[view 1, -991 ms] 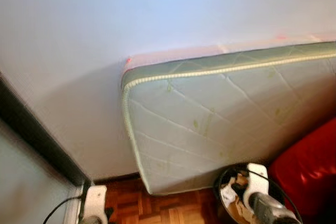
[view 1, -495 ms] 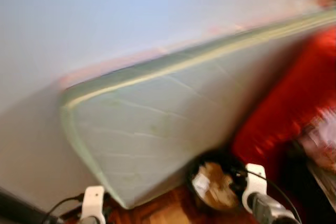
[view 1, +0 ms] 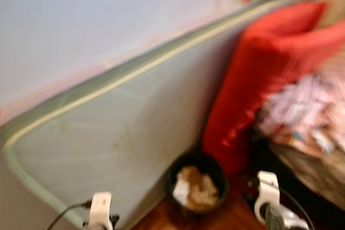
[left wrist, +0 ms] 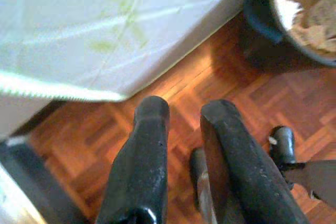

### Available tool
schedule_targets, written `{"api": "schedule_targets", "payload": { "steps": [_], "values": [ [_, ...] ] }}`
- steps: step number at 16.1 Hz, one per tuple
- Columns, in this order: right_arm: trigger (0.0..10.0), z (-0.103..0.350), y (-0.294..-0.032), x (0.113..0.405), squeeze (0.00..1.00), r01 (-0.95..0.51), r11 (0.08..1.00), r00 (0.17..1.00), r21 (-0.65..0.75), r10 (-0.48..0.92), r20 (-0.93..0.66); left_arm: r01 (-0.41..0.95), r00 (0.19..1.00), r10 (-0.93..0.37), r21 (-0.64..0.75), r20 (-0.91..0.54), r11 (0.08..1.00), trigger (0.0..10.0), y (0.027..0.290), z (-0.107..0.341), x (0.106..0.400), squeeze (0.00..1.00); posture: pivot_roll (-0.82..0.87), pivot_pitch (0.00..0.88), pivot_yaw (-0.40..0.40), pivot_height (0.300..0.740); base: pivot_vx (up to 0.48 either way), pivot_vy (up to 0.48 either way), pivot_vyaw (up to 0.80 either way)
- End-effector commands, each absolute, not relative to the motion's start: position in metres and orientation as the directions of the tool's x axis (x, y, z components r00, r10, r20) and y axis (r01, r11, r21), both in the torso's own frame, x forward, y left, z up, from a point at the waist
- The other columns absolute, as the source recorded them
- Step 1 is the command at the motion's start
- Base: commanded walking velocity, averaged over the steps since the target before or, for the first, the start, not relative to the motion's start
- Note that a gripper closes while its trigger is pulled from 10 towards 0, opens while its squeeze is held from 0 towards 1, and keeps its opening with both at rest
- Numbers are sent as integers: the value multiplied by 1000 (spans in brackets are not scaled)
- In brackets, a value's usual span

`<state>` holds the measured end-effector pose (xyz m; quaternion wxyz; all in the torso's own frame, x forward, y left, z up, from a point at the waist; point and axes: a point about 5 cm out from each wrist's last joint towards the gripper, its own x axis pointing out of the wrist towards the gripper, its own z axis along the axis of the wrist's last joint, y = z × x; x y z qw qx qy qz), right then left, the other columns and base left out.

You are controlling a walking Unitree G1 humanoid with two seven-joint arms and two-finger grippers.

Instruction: Clean up the room

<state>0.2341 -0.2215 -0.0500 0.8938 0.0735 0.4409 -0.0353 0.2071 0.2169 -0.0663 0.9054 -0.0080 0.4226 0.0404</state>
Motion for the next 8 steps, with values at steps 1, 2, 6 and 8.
{"api": "schedule_targets", "payload": {
  "steps": [1,2,6,8],
  "values": [
    [10000,-48,-217,239,0,121,987,622,106,8,-783,-72,628,69,31,-775,997,10000,219,-69,202,0,8,0,28,740,0,0,0],
    [10000,-48,-217,239,0,127,986,627,106,3,-779,-65,630,67,33,-774,997,10000,219,-68,203,0,5,0,29,740,0,-334,0],
    [10000,-47,-217,241,0,130,986,632,103,-2,-775,-67,630,69,34,-773,997,10000,220,-68,204,0,6,0,29,740,0,-335,0],
    [10000,-47,-217,241,0,130,986,632,101,-4,-775,-69,630,70,34,-773,997,10000,220,-67,204,0,4,0,30,740,0,-334,0]
  ]
}}
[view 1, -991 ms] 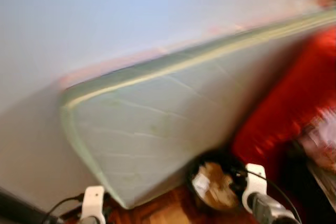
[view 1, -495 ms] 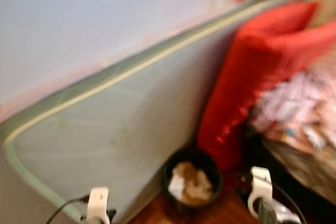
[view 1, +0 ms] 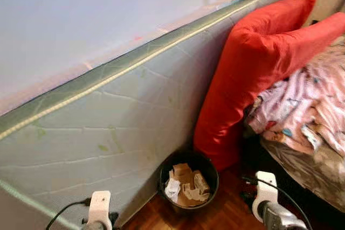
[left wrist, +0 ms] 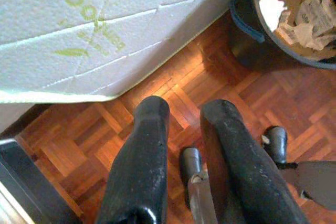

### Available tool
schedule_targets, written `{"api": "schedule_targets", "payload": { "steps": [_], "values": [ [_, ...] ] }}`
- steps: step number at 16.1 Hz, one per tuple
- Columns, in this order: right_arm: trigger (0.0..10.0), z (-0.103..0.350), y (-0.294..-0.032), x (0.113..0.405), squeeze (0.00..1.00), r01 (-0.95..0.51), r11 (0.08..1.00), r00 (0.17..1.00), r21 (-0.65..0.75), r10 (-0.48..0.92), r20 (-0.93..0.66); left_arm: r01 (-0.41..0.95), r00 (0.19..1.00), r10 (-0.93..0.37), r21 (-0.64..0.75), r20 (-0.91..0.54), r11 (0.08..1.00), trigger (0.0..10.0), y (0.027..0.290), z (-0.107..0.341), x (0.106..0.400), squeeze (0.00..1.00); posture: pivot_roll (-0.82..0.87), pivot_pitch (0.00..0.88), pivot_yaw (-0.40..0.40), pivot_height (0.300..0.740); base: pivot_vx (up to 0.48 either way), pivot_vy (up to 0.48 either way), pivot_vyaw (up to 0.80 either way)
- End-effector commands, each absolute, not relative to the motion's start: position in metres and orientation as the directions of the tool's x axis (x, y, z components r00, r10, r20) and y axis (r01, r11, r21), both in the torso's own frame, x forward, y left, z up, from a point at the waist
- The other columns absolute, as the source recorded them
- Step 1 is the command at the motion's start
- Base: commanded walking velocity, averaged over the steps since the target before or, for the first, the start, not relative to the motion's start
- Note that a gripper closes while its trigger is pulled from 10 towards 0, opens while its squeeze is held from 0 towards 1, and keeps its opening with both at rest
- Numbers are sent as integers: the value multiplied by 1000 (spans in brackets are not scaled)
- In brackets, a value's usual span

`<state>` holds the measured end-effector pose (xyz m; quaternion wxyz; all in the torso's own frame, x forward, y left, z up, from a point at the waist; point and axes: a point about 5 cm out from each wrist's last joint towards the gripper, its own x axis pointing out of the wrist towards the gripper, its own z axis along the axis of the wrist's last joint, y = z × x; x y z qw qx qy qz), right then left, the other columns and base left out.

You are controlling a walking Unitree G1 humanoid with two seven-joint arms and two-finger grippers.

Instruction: Clean up the room

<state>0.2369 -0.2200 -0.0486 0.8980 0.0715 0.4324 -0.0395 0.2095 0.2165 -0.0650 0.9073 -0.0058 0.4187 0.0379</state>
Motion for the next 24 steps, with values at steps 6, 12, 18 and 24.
{"api": "schedule_targets", "payload": {
  "steps": [6,12,18,24],
  "values": [
    [10000,-46,-217,242,0,142,984,638,105,-10,-770,-67,632,70,35,-771,997,10000,221,-67,205,0,6,0,30,740,0,-334,-198],
    [10000,-45,-217,243,0,144,985,644,98,-18,-765,-68,632,70,35,-771,997,10000,221,-66,206,0,6,0,31,740,0,-336,-372],
    [10000,-45,-217,244,0,151,983,648,101,-21,-762,-69,633,69,33,-771,997,10000,221,-66,206,0,5,0,34,740,0,-334,0],
    [10000,-45,-217,244,0,153,983,651,104,-21,-759,-69,634,69,33,-770,997,10000,221,-66,206,0,5,0,32,740,0,-335,0]
  ]
}}
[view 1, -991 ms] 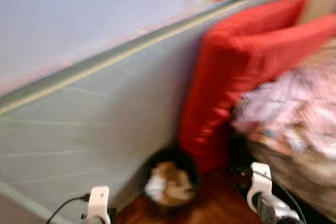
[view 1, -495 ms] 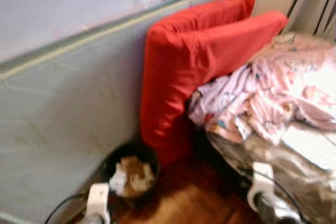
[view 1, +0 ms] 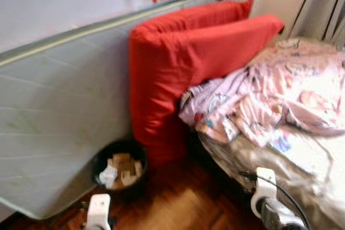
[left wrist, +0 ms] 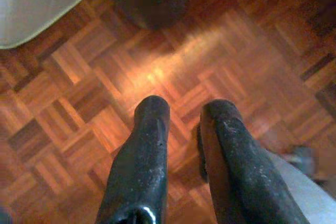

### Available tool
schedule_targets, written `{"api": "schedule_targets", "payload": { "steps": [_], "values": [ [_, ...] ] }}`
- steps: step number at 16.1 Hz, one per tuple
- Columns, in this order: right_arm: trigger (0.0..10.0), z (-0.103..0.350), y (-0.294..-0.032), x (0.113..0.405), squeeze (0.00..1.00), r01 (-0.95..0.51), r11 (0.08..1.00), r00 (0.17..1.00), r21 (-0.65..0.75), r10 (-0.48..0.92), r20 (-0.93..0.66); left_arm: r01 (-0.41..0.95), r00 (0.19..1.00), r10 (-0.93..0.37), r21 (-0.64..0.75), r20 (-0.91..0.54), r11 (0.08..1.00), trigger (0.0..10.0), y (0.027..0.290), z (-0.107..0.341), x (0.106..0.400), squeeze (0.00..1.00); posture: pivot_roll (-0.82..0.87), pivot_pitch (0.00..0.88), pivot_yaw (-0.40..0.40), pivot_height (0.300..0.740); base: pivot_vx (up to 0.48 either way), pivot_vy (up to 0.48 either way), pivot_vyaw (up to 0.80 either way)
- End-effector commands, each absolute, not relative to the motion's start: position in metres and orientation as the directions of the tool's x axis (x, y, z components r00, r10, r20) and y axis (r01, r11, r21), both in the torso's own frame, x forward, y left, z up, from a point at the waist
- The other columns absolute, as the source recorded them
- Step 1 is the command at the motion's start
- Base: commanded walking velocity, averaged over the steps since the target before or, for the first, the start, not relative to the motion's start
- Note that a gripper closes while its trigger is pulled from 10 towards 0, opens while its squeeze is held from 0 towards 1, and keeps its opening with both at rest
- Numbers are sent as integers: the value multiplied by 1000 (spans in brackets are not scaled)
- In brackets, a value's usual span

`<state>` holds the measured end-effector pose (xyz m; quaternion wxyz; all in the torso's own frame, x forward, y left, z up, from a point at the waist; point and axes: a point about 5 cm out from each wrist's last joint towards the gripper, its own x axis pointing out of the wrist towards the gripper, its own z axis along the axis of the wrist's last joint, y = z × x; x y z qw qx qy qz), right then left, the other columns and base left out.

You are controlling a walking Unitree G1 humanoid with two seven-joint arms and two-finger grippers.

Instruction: Clean up the room

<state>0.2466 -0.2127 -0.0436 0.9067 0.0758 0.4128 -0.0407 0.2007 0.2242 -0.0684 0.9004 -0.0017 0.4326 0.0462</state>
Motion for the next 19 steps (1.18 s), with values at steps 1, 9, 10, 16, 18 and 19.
{"api": "schedule_targets", "payload": {
  "steps": [1,9,10,16,18,19],
  "values": [
    [10000,-45,-217,244,0,154,983,651,104,-22,-759,-70,634,69,32,-770,997,10000,221,-66,206,0,5,0,32,740,0,-337,0],
    [10000,-44,-217,245,0,156,982,655,105,-23,-756,-101,641,75,13,-763,995,10000,221,-66,207,0,7,0,29,740,0,-42,0],
    [10000,-44,-217,245,0,156,982,655,105,-23,-755,-103,641,75,11,-764,995,10000,221,-66,207,0,4,0,32,740,0,0,0],
    [10000,-43,-217,246,0,162,980,664,113,-24,-748,-107,644,75,7,-761,994,10000,221,-66,207,0,4,0,31,740,0,0,0],
    [10000,-38,-219,251,0,112,992,718,61,-38,-695,-118,658,79,1,-749,993,10000,221,-65,207,0,7,0,27,740,0,0,0],
    [10000,-38,-219,251,0,112,992,718,61,-38,-695,-118,658,79,1,-749,993,10000,221,-65,207,0,7,0,27,740,0,0,0]
  ]
}}
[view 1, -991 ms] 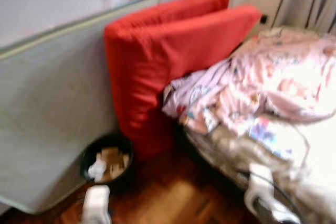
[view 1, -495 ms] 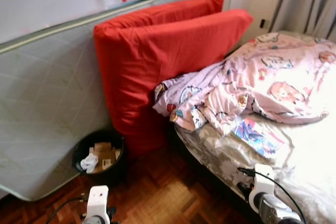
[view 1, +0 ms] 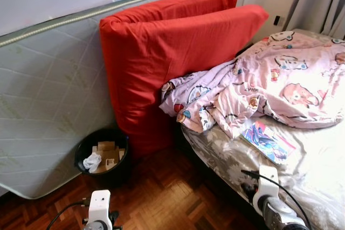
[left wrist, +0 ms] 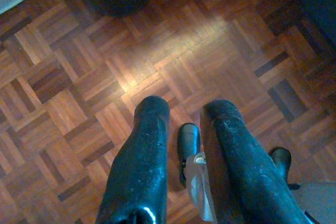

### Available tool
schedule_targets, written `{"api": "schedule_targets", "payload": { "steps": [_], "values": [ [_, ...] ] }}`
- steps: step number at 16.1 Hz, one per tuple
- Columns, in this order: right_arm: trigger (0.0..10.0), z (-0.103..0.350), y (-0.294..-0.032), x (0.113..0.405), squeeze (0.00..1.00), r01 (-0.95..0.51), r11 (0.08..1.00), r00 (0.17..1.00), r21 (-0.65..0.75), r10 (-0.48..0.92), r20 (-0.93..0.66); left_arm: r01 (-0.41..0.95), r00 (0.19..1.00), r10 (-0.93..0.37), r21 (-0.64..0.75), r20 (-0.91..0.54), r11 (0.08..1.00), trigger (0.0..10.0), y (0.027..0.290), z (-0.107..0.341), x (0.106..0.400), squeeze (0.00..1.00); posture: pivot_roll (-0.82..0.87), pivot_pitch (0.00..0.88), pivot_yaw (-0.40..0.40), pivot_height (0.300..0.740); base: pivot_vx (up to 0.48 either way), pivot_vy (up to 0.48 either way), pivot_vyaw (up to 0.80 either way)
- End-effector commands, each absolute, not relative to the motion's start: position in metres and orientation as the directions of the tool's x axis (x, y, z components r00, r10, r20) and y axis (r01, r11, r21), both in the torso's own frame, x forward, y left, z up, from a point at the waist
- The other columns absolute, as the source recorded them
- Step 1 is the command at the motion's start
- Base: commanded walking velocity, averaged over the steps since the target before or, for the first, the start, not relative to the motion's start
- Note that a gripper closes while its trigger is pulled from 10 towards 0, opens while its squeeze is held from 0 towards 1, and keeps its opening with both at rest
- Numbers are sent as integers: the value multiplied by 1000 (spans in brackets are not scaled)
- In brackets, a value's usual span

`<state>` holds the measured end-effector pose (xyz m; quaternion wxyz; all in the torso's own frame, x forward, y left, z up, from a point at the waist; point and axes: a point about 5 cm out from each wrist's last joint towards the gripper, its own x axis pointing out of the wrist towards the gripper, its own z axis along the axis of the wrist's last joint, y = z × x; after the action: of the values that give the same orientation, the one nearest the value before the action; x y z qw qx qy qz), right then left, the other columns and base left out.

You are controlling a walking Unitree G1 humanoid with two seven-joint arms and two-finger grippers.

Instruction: Clean up the room

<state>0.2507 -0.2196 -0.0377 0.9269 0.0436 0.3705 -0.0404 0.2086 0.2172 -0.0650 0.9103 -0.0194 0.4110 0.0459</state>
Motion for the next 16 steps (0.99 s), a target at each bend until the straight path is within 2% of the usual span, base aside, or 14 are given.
{"api": "schedule_targets", "payload": {
  "steps": [1,4,9,12,14,16],
  "values": [
    [10000,-28,-221,259,0,47,999,791,-17,-47,-610,-127,665,86,2,-742,992,10000,221,-64,208,0,7,0,18,740,0,0,0],
    [10000,-20,-218,264,0,50,998,864,42,-22,-502,-133,668,93,4,-739,991,10000,222,-65,207,0,-18,0,15,740,0,0,0],
    [10000,-21,-220,261,0,51,999,867,-3,-46,-496,-145,671,96,-3,-735,989,10000,221,-66,204,0,-21,0,-3,740,0,0,0],
    [10000,-23,-223,258,0,122,993,865,1,-105,-491,-156,675,104,-4,-730,988,10000,221,-66,204,0,-39,0,4,740,0,0,0],
    [10000,-22,-222,258,0,114,993,876,-4,-103,-472,-157,675,105,-3,-730,988,10000,221,-66,203,0,-44,0,5,740,0,0,0],
    [10000,-19,-223,258,0,162,986,895,47,-127,-427,-161,676,107,-5,-729,987,10000,222,-66,202,0,-44,0,6,740,0,0,0]
  ]
}}
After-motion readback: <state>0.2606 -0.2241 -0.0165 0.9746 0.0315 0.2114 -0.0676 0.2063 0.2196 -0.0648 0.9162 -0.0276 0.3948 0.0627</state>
